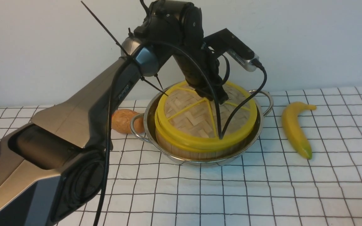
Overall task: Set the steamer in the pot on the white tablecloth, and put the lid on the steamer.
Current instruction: 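Place the yellow bamboo steamer lid onto the steamer in the pot with the left gripper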
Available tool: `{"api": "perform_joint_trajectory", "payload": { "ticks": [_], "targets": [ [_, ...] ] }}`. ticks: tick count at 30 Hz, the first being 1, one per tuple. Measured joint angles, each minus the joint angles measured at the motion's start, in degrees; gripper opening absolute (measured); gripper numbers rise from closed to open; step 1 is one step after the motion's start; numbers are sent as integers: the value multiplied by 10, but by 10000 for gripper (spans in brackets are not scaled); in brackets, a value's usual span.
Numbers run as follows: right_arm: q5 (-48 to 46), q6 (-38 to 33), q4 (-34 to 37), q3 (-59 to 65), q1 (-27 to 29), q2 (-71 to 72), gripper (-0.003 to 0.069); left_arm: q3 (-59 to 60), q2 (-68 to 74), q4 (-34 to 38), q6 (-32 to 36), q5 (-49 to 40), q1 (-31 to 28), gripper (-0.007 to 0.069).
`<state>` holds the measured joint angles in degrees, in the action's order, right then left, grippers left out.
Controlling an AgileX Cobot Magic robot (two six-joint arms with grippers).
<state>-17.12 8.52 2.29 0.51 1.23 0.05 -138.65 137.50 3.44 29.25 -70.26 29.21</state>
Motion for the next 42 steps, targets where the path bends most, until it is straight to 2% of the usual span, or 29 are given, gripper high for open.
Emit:
{"api": "perform_joint_trajectory", "payload": {
  "ticks": [42],
  "targets": [
    [0,0,0,0,0,0,243,-1,17,-48,-32,1,-1,124]
  ]
}}
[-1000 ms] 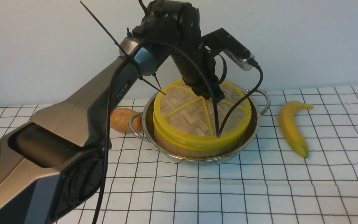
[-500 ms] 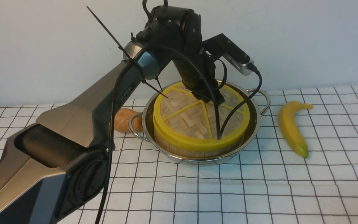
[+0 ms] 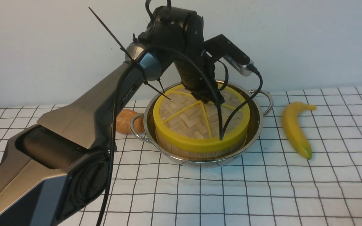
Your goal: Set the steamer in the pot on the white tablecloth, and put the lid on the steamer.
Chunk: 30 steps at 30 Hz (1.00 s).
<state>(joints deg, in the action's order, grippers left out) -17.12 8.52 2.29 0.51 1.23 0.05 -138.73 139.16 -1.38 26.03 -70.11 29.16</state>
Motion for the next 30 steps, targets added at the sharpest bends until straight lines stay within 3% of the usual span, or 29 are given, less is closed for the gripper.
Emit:
{"api": "perform_joint_trajectory", "payload": {
  "ticks": [7,10,17,21,27,30],
  "targets": [
    [0,0,0,0,0,0,244,0,0,6,-1,0,-1,130],
    [0,0,0,0,0,0,244,0,0,8,-1,-1,-2,188],
    [0,0,0,0,0,0,244,-3,-1,4,-1,-1,-2,484],
    [0,0,0,0,0,0,244,-27,-18,-13,-18,-2,-2,584],
    [0,0,0,0,0,0,244,-54,-63,-55,-80,-3,-2,584],
    [0,0,0,0,0,0,244,-55,-97,-99,-148,-3,-2,531]
  ]
}}
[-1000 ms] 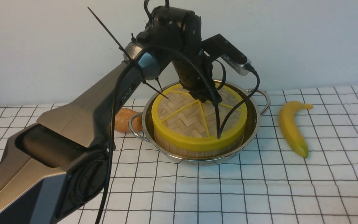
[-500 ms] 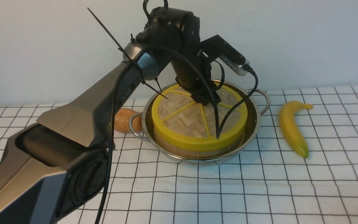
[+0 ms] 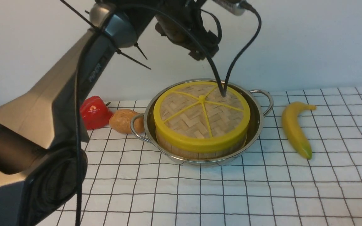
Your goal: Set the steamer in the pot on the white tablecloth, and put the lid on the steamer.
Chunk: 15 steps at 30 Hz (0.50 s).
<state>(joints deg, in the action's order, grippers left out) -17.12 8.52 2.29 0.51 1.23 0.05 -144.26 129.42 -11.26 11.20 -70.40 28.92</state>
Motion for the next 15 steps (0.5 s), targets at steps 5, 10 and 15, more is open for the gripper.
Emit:
{"api": "perform_joint_trajectory", "payload": {
  "ticks": [5,10,15],
  "targets": [
    [0,0,0,0,0,0,244,0,-28,-24,-60,0,0,455],
    [0,0,0,0,0,0,244,-6,-35,-28,-75,0,0,366],
    [0,0,0,0,0,0,244,-6,-35,-36,-82,0,0,286]
  ]
}}
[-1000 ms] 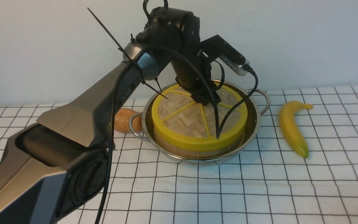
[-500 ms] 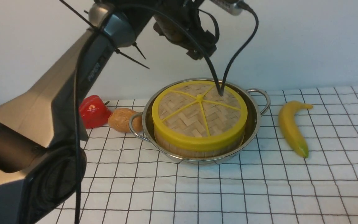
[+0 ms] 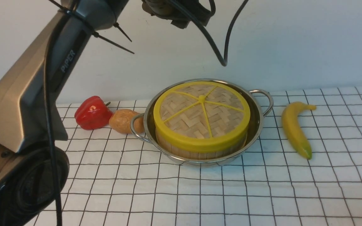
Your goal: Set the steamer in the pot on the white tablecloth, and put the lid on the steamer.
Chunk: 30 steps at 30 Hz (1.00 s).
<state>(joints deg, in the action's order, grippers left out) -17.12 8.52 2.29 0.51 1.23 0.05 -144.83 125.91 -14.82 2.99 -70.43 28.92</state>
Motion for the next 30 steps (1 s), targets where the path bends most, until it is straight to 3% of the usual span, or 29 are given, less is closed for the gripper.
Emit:
{"api": "perform_joint_trajectory", "payload": {
  "ticks": [6,14,17,23,25,26,30],
  "targets": [
    [0,0,0,0,0,0,244,6,-37,-27,-46,-1,-1,206],
    [0,0,0,0,0,0,244,109,-232,-26,-5,34,-6,202],
    [0,0,0,0,0,0,244,227,-340,6,23,102,-32,204],
    [0,0,0,0,0,0,244,594,-539,186,108,271,-187,211],
    [0,0,0,0,0,0,244,669,-576,213,140,301,-213,212],
    [0,0,0,0,0,0,244,793,-644,250,173,356,-252,220],
    [0,0,0,0,0,0,244,994,-789,297,193,457,-308,223]
  ]
}}
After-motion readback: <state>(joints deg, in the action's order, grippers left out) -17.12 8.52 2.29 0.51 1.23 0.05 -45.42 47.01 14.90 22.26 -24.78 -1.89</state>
